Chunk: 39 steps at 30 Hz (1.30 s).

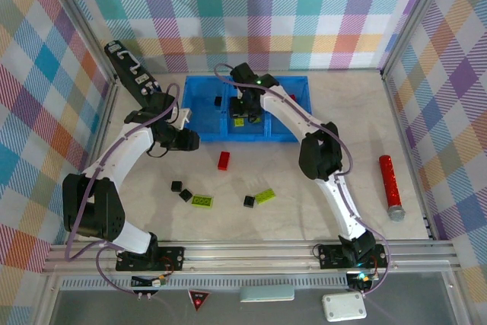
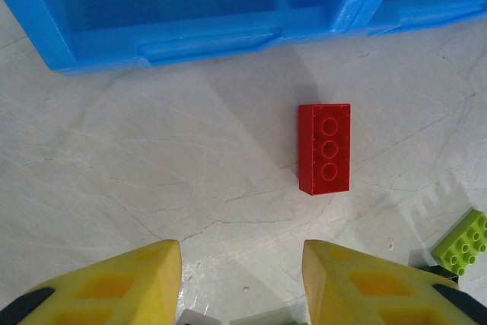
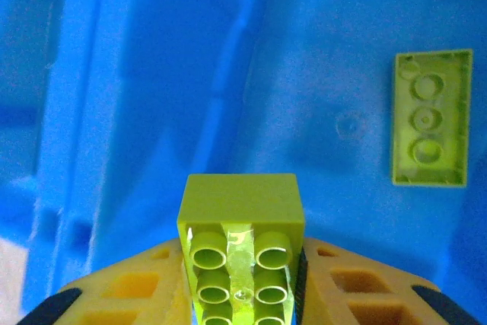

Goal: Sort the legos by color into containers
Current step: Place the lego in the container.

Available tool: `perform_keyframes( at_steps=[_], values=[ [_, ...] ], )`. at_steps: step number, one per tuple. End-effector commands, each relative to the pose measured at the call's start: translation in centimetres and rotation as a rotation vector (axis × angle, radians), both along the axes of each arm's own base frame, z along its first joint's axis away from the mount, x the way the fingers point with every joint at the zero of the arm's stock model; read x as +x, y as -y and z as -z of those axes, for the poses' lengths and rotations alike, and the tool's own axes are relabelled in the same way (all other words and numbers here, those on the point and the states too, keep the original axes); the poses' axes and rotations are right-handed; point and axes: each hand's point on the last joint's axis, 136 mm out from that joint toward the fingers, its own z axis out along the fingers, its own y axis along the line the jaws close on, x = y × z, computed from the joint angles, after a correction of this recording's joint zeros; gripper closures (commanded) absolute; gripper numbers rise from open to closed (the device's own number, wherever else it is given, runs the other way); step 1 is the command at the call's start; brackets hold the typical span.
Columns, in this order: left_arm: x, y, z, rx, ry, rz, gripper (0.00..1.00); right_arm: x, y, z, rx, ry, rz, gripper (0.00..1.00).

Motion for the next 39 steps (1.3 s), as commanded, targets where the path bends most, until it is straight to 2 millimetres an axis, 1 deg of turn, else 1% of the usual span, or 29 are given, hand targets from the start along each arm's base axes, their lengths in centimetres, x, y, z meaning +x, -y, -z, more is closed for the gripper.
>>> perform_keyframes(
  at_steps=[1, 5, 8, 18, 22, 23, 25, 26, 29, 34, 36, 39],
  values=[
    [0.0, -0.3, 0.2, 0.006, 0.006, -0.015, 0.54, 2.6, -0.2, 0.5, 0.005, 0.072, -0.001, 0.64],
    [0.0, -0.4, 0.3, 0.012, 0.002, -0.016, 0.54, 4.5, -0.1, 1.6, 0.011, 0.109, 0.022, 0.64],
    [0.1, -0.4, 0.5, 0.015, -0.001, -0.017, 0.55, 5.5, -0.1, 2.3, 0.031, 0.121, 0.034, 0.64],
    [0.2, -0.3, 0.7, 0.016, -0.006, -0.018, 0.55, 7.5, -1.1, 4.5, 0.077, 0.160, 0.048, 0.64],
    [0.4, -0.4, 0.5, 0.018, 0.001, -0.018, 0.55, 8.4, -1.5, 4.8, 0.098, 0.184, 0.067, 0.64],
    [0.4, -0.4, 0.5, 0.020, 0.006, -0.019, 0.55, 8.6, -1.6, 4.6, 0.104, 0.196, 0.070, 0.63],
    [0.4, -0.5, 0.4, 0.023, 0.010, -0.021, 0.55, 9.0, -1.7, 4.3, 0.110, 0.212, 0.078, 0.59],
    [0.3, -0.5, 0.4, 0.023, 0.009, -0.022, 0.55, 9.1, -1.8, 4.0, 0.112, 0.218, 0.079, 0.56],
    [0.3, -0.5, 0.4, 0.020, 0.009, -0.020, 0.55, 9.1, -1.6, 2.9, 0.110, 0.230, 0.085, 0.51],
    [0.4, -0.4, 0.2, 0.015, 0.014, -0.017, 0.55, 8.4, -1.3, 0.1, 0.108, 0.245, 0.075, 0.49],
    [0.3, -0.4, 0.1, 0.013, 0.017, -0.017, 0.55, 7.8, -1.5, -1.1, 0.106, 0.253, 0.057, 0.49],
    [0.3, -0.3, 0.0, 0.013, 0.016, -0.016, 0.55, 6.7, -1.5, -2.3, 0.097, 0.250, 0.030, 0.49]
  ],
)
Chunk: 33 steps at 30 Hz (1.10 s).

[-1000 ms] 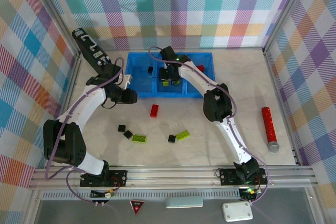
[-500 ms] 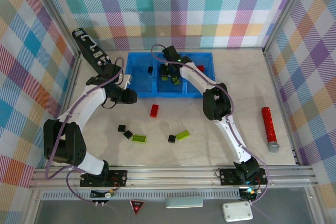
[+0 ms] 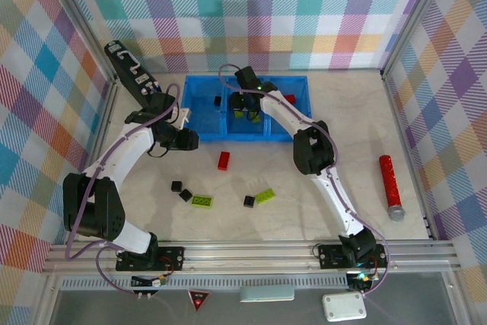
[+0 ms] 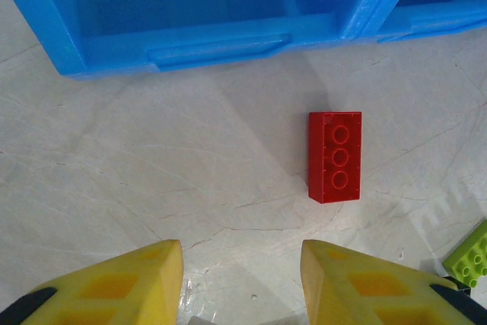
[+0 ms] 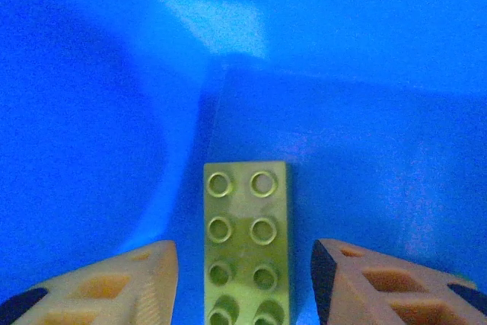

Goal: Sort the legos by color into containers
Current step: Place the lego in the container, then pick up the lego from the bottom-left of the table.

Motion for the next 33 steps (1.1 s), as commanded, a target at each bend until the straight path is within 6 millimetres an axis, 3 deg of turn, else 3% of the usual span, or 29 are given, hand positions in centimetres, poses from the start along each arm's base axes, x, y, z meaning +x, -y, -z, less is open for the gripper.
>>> perform_keyframes(
  at_steps=[1, 8, 20, 27, 33],
  values=[
    [-0.1, 0.0, -0.2, -0.005, 0.004, -0.003, 0.55, -1.4, -0.6, -6.7, 0.024, 0.070, -0.050, 0.49],
    [-0.1, -0.3, -0.4, 0.013, 0.008, -0.008, 0.55, -6.0, 0.9, -8.1, -0.014, -0.076, -0.086, 0.47],
    [-0.2, -0.5, -0.1, 0.027, -0.001, -0.012, 0.55, -12.6, 4.2, -10.6, -0.114, -0.178, -0.142, 0.46],
    [-0.2, -0.9, 0.5, 0.050, -0.018, -0.013, 0.55, -16.2, 6.2, -11.1, -0.156, -0.201, -0.151, 0.46],
    [-0.4, -1.1, 1.2, 0.066, -0.045, -0.019, 0.55, -19.3, 7.5, -10.3, -0.157, -0.225, -0.141, 0.46]
  ],
)
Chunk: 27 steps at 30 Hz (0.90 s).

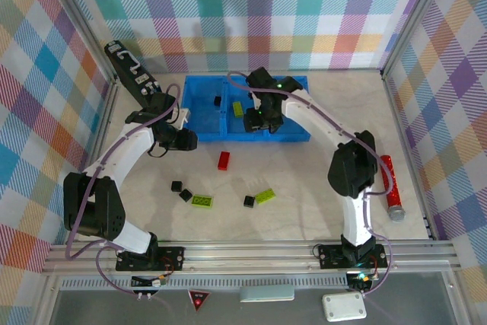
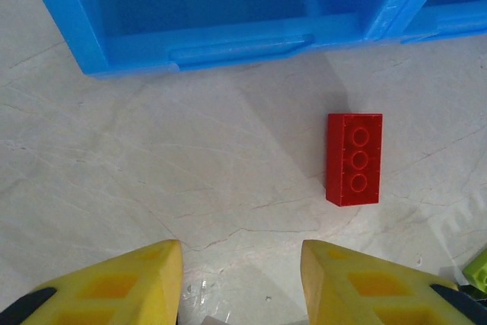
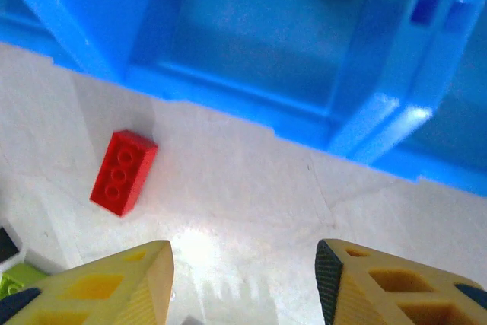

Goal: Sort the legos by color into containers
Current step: Pick up the lego from the bottom-left of the table.

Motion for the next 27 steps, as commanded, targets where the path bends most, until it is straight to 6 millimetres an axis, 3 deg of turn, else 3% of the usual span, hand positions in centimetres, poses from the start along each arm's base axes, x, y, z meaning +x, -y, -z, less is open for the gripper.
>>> perform_keyframes(
  at_steps=[1, 7, 12, 27],
  values=[
    [-0.6, -0.4, 0.8, 0.024, -0.045, -0.001, 0.55, -1.7, 0.3, -0.8, 0.021, 0.015, 0.005, 0.46],
    [-1.4, -0.5, 2.0, 0.039, -0.102, -0.010, 0.54, -4.6, 0.7, 0.6, 0.020, -0.010, -0.005, 0.46],
    [-2.7, -1.8, 2.4, 0.123, -0.164, -0.028, 0.51, -6.2, 1.6, 1.7, 0.017, -0.024, 0.000, 0.46],
    [-7.7, -4.0, 5.9, 0.206, -0.374, -0.160, 0.48, -7.6, 2.6, 3.6, 0.000, -0.052, -0.017, 0.46]
  ],
)
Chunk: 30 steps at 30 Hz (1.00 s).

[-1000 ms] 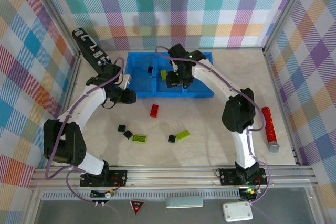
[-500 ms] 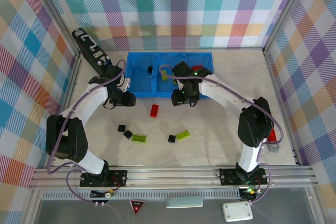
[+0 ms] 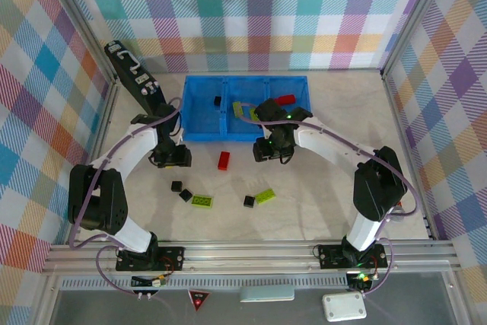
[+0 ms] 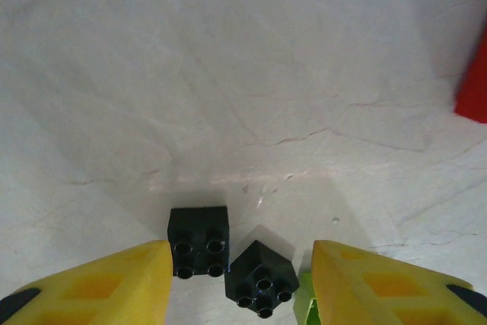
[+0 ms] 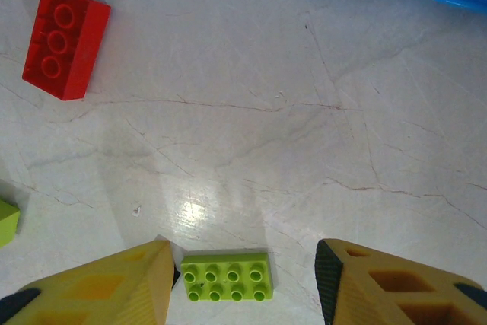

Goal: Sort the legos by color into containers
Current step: Pick up the lego from the bottom-left of the table.

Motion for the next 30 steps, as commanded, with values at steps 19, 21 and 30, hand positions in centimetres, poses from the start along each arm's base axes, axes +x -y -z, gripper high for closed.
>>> perform_keyframes(
  at_steps=[19, 21, 30],
  values=[
    [-3.8, -1.5, 5.8, 0.093, -0.216, -0.133, 0.48, -0.4, -0.1, -0.3, 0.021, 0.007, -0.018, 0.46],
    [-3.9, -1.4, 6.1, 0.091, -0.230, -0.132, 0.48, -0.4, -0.2, -0.2, 0.022, 0.005, -0.019, 0.46],
    [-3.9, -1.0, 6.1, 0.070, -0.235, -0.124, 0.56, -0.5, -0.2, 0.0, 0.022, -0.001, -0.017, 0.46]
  ],
)
